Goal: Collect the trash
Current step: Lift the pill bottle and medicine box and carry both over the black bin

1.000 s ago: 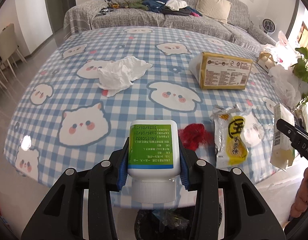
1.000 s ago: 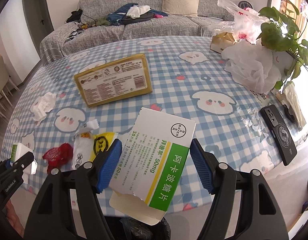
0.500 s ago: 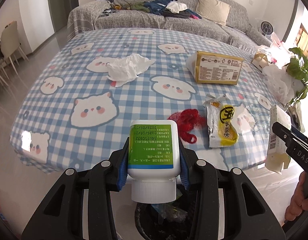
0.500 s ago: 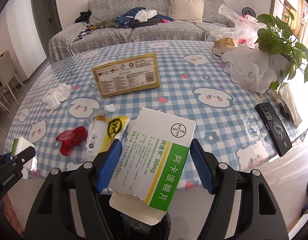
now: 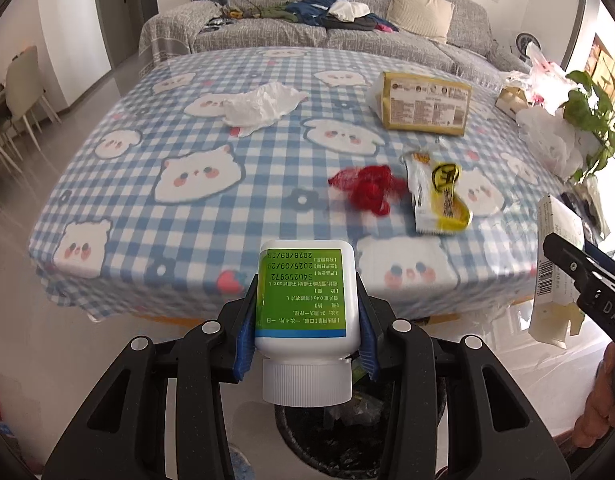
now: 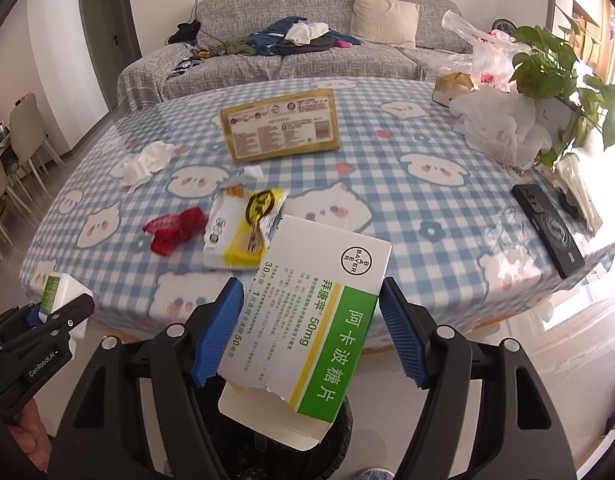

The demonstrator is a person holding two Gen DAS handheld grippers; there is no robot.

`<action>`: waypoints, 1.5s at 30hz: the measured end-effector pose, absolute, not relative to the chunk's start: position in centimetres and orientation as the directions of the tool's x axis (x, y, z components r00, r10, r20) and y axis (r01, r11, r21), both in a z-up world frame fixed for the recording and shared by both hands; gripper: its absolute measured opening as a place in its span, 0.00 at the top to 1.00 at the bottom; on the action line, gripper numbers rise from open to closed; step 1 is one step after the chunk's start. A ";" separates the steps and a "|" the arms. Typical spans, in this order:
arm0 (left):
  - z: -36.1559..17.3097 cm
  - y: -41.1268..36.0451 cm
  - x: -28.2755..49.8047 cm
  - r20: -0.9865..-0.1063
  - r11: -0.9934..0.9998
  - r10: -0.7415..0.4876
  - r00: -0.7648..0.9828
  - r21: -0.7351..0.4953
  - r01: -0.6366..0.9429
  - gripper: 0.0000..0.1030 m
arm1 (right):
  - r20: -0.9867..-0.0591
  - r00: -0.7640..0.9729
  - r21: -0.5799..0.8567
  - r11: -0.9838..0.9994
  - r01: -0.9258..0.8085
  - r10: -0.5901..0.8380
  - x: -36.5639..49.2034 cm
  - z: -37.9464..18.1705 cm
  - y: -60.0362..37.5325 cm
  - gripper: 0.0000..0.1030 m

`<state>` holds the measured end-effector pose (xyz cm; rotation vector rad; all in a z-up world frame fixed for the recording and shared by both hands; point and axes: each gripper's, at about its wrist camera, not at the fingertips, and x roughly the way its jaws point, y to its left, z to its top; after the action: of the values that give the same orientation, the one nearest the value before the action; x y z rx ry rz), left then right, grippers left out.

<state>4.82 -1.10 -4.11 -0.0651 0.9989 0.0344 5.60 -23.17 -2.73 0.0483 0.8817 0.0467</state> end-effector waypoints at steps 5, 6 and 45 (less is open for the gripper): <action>-5.1 -1.2 2.5 -0.845 0.997 -0.025 0.535 -0.063 -0.053 0.61 | -0.769 0.634 0.071 0.997 -0.032 0.075 3.3 -3.8 -22.9 0.35; -5.4 -1.3 2.2 -0.845 0.997 -0.027 0.534 -0.065 -0.052 0.61 | -0.770 0.634 0.069 0.997 -0.034 0.075 3.0 -3.9 -22.8 0.35; -18.4 -2.1 -4.7 -0.897 0.997 -0.014 0.441 -0.045 -0.061 0.61 | -0.857 0.500 0.076 0.990 -0.117 0.124 -2.2 -17.3 -19.2 0.35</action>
<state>-4.71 -2.11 -18.40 -0.0744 1.1142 0.0295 -2.24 -19.23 -17.32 0.0081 1.0373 0.1457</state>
